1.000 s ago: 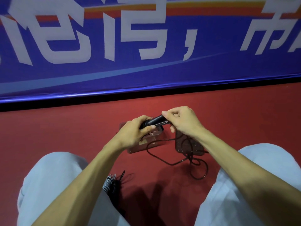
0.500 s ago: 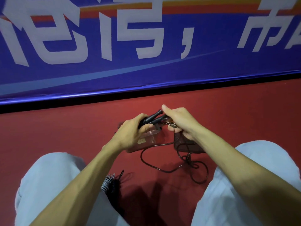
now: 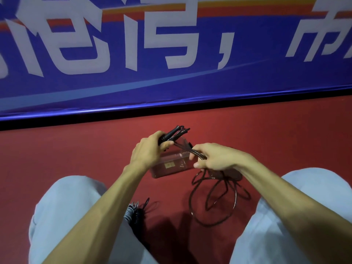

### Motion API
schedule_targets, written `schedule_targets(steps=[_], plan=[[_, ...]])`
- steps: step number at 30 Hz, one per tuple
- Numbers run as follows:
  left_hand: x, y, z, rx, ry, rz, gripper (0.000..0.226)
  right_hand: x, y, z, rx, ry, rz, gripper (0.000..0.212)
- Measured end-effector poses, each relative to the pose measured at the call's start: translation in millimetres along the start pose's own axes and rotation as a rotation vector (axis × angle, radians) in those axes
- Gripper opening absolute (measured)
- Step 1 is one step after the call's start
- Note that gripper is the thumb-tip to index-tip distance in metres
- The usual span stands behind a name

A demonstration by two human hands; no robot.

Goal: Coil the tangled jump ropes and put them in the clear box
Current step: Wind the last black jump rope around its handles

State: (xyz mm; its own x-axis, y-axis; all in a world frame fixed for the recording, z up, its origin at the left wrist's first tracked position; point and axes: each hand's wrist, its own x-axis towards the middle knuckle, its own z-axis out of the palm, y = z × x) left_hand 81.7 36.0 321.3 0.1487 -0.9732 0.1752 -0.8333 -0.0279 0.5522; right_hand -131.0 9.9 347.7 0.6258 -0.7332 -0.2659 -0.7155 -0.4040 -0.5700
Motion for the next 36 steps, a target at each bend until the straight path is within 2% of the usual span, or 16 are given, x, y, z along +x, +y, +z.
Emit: schedule_targets(steps=[3, 6, 10, 14, 17, 19, 22, 25, 28, 33, 34, 36], plan=[[0.2, 1.1, 1.3, 0.162, -0.135, 0.036, 0.041, -1.2, 0.8, 0.3, -0.284, 0.107, -0.157, 0.024], [-1.8, 4.9, 1.8, 0.287, -0.300, 0.145, 0.042, -0.9, 1.7, 0.2, -0.326, 0.193, -0.255, 0.040], [-12.4, 12.6, 7.9, 0.361, -0.379, 0.287, 0.047, -1.4, 1.3, -0.8, -0.324, 0.307, -0.313, 0.026], [-22.4, 25.5, 6.1, 0.430, -0.238, 0.344, 0.065, -4.9, 0.2, -2.5, -0.294, 0.482, -0.374, 0.020], [-25.9, 30.1, 5.7, 0.455, -0.105, 0.377, 0.049, -0.8, 5.0, -4.9, -0.284, 0.592, -0.391, 0.010], [-28.3, 30.8, 7.9, 0.420, -0.107, 0.392, 0.042, 1.2, 8.0, -6.1, -0.285, 0.595, -0.343, 0.006], [-25.2, 28.7, 0.9, 0.285, -0.219, 0.386, 0.028, 0.1, 11.6, -9.0, -0.268, 0.564, -0.239, 0.011], [-20.1, 24.9, -13.9, -0.142, -0.347, 0.333, 0.025, 3.4, 16.7, -10.8, -0.191, 0.540, -0.130, 0.015], [-23.7, 30.0, -23.0, -0.537, -0.407, 0.274, 0.010, 8.1, 17.7, -7.2, -0.105, 0.492, -0.140, 0.035], [-23.8, 37.9, -19.4, -0.785, -0.265, 0.129, 0.014, 13.6, 5.3, 1.0, 0.161, 0.452, -0.101, 0.035], [-22.1, 38.0, -19.1, -0.832, -0.223, 0.106, 0.024, 14.0, 3.7, 2.7, 0.139, 0.446, -0.108, 0.034], [-20.4, 37.7, -19.3, -0.883, -0.155, 0.103, 0.041, 15.0, 4.2, 4.8, 0.101, 0.406, -0.106, 0.016]])
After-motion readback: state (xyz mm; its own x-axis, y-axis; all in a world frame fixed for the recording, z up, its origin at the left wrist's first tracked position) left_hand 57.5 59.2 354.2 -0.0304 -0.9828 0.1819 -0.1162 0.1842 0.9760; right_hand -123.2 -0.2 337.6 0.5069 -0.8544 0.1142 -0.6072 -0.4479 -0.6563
